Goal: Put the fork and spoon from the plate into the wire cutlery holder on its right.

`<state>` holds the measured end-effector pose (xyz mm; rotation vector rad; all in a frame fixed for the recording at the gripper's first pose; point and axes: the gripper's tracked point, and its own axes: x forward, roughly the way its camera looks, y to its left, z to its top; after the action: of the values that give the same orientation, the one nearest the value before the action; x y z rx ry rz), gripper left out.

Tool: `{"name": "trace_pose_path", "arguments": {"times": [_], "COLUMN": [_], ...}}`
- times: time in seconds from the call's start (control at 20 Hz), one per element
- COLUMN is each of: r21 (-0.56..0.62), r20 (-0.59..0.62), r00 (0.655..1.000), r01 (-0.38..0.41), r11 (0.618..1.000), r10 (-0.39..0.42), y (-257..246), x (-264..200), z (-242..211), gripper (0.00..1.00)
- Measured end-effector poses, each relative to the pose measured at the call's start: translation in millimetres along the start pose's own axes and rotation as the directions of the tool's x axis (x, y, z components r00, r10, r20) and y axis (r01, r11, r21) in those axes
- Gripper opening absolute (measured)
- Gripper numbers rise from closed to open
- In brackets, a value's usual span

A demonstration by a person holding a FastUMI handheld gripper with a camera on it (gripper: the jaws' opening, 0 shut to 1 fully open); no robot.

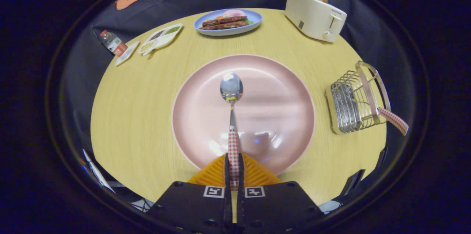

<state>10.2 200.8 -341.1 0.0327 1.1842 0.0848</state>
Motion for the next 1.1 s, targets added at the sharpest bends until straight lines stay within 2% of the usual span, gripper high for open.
{"name": "trace_pose_path", "arguments": {"times": [0.05, 0.3, 0.5, 0.7, 0.9, 1.1], "r21": [-0.007, -0.014, -0.021, -0.047, -0.061, -0.025], "r20": [-0.008, -0.007, -0.003, 0.042, 0.038, -0.091], "r00": [1.0, 1.0, 0.998, 0.997, 0.999, 0.996], "r01": [0.002, -0.019, -0.059, -0.059, -0.012, -0.005], "r11": [1.0, 1.0, 0.998, 0.997, 0.998, 1.0], "r10": [-0.002, 0.019, 0.059, 0.061, 0.014, 0.003], "y": [-2.3, -10.7, -20.1, -58.6, -114.3, -151.8], "x": [-5.6, -32.3, -83.2, -146.4, -184.2, -192.3], "z": [-0.7, 11.0, 32.8, 66.3, 79.4, 65.4], "gripper": [0.05, 0.05, 0.05, 0.05, 0.05, 0.05]}}
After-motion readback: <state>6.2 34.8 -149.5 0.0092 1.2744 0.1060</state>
